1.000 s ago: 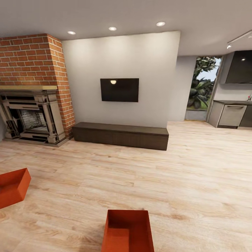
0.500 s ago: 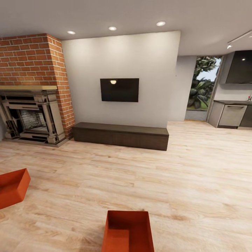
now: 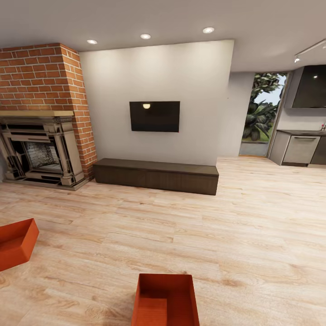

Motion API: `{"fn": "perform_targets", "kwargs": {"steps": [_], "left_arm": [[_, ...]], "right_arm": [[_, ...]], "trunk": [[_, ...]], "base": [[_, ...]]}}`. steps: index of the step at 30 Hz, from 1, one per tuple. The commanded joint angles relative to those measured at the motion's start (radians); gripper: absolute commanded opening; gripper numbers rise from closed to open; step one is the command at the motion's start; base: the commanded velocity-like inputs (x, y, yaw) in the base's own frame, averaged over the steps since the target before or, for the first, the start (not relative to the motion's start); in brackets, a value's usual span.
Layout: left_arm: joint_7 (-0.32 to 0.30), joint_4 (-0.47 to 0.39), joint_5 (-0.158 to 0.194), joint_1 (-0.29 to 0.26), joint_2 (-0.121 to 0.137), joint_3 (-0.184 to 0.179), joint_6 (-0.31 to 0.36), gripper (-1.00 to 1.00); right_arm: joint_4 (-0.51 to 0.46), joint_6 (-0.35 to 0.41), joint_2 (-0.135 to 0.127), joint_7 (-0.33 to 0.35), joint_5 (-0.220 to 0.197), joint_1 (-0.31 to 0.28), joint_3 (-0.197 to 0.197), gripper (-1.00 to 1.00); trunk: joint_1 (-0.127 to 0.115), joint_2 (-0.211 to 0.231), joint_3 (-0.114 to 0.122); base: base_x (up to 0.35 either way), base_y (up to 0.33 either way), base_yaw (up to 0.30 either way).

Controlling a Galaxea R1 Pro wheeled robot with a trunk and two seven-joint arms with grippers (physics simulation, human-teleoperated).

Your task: Move the two storage containers from the living room to the garage. In the garage, place one container on the floor and stack the other container on top of it (either order is fine).

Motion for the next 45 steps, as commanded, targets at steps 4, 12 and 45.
{"fn": "perform_targets", "kwargs": {"steps": [4,12,45], "left_arm": [[0.0,0.0,0.005,0.0,0.0,0.001,-0.002,1.0],[0.001,0.0,0.007,0.0,0.0,0.003,-0.003,1.0],[0.002,0.0,0.007,0.0,-0.001,0.005,-0.004,1.0]], "right_arm": [[0.003,-0.006,0.001,-0.001,-0.009,-0.001,0.008,1.0],[0.003,-0.005,0.001,0.001,-0.021,-0.001,0.008,1.0],[0.003,-0.006,0.001,-0.002,-0.023,-0.001,0.012,1.0]], "trunk": [[0.0,-0.001,-0.001],[0.0,-0.001,-0.001],[0.0,-0.001,-0.047]], "base": [[0.0,0.0,0.0],[0.0,0.0,0.0],[0.0,0.0,0.0]]}}
